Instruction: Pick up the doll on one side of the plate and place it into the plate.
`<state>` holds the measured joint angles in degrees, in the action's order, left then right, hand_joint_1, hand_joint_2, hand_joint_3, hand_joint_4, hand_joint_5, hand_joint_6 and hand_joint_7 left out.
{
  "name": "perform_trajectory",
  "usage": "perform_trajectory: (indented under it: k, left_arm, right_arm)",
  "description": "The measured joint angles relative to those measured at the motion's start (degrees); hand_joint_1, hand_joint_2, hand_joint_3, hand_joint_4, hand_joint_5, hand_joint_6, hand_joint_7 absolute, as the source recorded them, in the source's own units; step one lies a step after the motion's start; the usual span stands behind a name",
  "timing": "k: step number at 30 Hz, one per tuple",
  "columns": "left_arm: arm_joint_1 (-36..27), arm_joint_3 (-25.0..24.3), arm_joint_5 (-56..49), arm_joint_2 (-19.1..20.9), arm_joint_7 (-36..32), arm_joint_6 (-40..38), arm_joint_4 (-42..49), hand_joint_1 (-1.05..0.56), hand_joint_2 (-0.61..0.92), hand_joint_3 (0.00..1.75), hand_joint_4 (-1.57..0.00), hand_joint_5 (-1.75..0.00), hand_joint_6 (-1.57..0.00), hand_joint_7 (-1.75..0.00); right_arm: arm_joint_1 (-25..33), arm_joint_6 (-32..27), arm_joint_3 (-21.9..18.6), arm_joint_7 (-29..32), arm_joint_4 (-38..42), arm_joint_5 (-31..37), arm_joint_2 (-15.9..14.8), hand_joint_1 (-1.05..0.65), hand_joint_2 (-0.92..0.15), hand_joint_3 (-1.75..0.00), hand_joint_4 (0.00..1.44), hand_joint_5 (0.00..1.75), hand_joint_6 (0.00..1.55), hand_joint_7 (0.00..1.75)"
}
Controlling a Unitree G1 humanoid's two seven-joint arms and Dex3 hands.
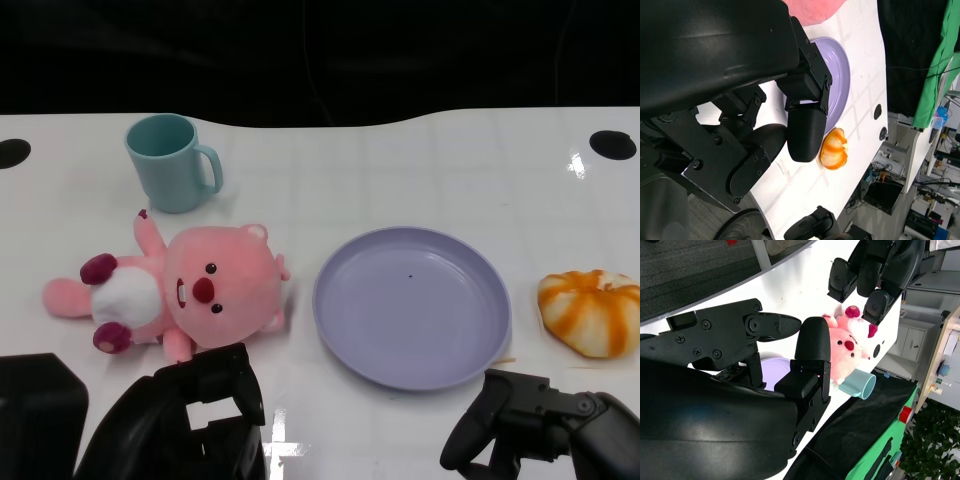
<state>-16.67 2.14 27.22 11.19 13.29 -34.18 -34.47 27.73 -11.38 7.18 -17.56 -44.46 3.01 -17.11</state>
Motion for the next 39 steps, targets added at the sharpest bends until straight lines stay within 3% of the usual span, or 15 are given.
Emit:
perform_trajectory:
  k: [9,16,19,23,26,31,39]
  left_arm:
    - [0.0,-0.4,0.2,0.0,0.1,0.3,0.4,-0.16,0.37,1.4,-0.87,-1.74,-0.79,-1.59]
    - [0.0,-1.3,-1.1,-1.5,-0.4,4.1,0.6,-0.17,0.4,1.31,-0.76,-1.39,-0.76,-1.0]
    - [0.3,-2.2,-2.0,-1.8,-0.4,6.0,1.0,-0.2,0.52,1.06,-0.68,-1.26,-0.74,-0.8]
    - [0.4,-2.6,-5.6,-0.6,-0.2,9.2,1.8,-0.26,0.76,0.53,-0.54,-1.04,-0.69,-0.37]
    - [0.6,-3.0,-8.5,0.5,0.2,13.2,2.0,-0.3,0.89,0.25,-0.46,-0.91,-0.62,-0.16]
    - [2.1,-4.7,-14.3,4.6,1.8,19.0,2.6,-0.54,0.92,0.16,-0.33,-0.71,-0.49,-0.04]
    - [5.5,-5.0,-27.8,12.4,2.2,22.1,2.8,-0.62,0.91,0.03,-0.21,-0.61,-0.41,0.0]
  right_arm:
    - [0.0,0.0,0.3,0.0,0.0,0.1,0.0,-0.27,-0.92,-0.32,0.69,1.56,0.61,1.29]
    - [-0.5,0.0,1.0,0.0,0.0,0.4,0.0,-0.27,-0.92,-0.32,0.69,1.56,0.61,1.29]
    - [-0.6,-0.1,1.5,0.1,0.0,0.5,0.0,-0.28,-0.92,-0.31,0.7,1.56,0.61,1.28]
    - [-0.7,-0.5,1.7,0.1,0.0,0.5,0.1,-0.28,-0.92,-0.31,0.7,1.56,0.61,1.28]
    - [-0.6,-1.2,2.0,0.2,-0.3,0.5,0.2,-0.28,-0.92,-0.31,0.69,1.56,0.61,1.28]
    - [-0.6,-2.2,2.8,0.5,-1.5,1.1,0.5,-0.27,-0.92,-0.31,0.69,1.55,0.61,1.28]
    - [-0.7,-3.0,3.3,0.7,-1.9,1.5,0.7,-0.27,-0.92,-0.31,0.69,1.56,0.61,1.28]
